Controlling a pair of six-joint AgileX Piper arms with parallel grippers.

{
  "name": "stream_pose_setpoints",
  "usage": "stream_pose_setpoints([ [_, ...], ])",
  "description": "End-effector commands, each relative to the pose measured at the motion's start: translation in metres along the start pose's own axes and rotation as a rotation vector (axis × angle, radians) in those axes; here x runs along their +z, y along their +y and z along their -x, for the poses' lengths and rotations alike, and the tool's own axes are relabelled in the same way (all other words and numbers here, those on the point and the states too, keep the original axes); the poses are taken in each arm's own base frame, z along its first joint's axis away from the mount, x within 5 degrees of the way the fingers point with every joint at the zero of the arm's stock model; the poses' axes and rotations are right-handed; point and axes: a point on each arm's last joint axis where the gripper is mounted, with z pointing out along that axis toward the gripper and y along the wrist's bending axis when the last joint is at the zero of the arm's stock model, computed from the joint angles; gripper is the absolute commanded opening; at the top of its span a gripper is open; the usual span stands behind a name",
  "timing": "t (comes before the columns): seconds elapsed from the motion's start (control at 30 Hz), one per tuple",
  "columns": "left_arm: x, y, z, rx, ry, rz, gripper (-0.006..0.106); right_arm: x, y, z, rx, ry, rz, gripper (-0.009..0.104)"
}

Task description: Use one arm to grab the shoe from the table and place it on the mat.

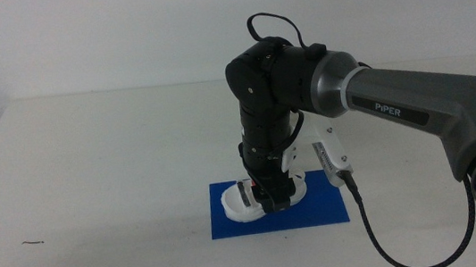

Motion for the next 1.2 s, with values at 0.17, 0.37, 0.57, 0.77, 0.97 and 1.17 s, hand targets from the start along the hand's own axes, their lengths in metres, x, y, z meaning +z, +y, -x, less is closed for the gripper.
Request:
stream_pose_setpoints([
  [0.17, 0.000, 0.000, 0.001, -0.007, -0.007, -0.002, 0.094, 0.003, 0.004, 0.006, 0.037, -0.014, -0.014, 0.008],
  [0.37, 0.000, 0.000, 0.001, -0.007, -0.007, -0.002, 0.094, 0.002, 0.003, 0.006, 0.040, -0.005, -0.017, 0.084],
  [0.57, 0.000, 0.000, 0.001, -0.007, -0.007, -0.002, 0.094, -0.037, 0.000, 0.006, -0.009, 0.057, 0.043, 0.093],
  [0.77, 0.000, 0.000, 0.001, -0.007, -0.007, -0.002, 0.094, -0.136, -0.012, 0.029, -0.277, 0.030, 0.294, 0.093],
  [0.97, 0.000, 0.000, 0.001, -0.007, -0.007, -0.002, 0.094, -0.225, -0.041, 0.061, -1.328, -0.321, 0.483, 0.093],
  [1.17, 0.000, 0.000, 0.001, -0.007, -0.007, -0.002, 0.094, -0.284, -0.062, 0.077, -1.434, -0.451, 0.740, 0.093],
])
